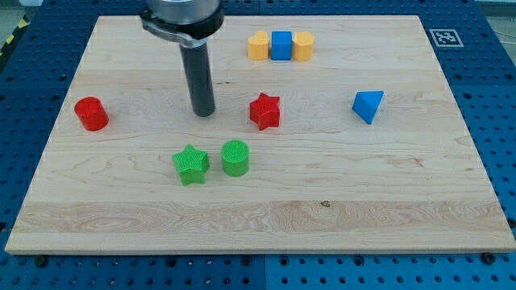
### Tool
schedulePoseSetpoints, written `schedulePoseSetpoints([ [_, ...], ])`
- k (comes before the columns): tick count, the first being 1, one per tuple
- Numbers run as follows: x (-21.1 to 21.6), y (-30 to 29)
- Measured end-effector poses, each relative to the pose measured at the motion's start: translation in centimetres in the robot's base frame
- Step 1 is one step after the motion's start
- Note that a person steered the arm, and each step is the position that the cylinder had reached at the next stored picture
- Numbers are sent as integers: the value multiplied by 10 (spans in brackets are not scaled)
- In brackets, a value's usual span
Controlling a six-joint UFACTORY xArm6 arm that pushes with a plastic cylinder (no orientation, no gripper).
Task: Keep arm vertically below red circle
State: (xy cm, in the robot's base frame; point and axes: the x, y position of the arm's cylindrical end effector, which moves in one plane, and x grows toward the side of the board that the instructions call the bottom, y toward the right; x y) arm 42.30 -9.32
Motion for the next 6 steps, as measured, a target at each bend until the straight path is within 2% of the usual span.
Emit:
schedulePoseSetpoints([
  [6, 102, -121],
])
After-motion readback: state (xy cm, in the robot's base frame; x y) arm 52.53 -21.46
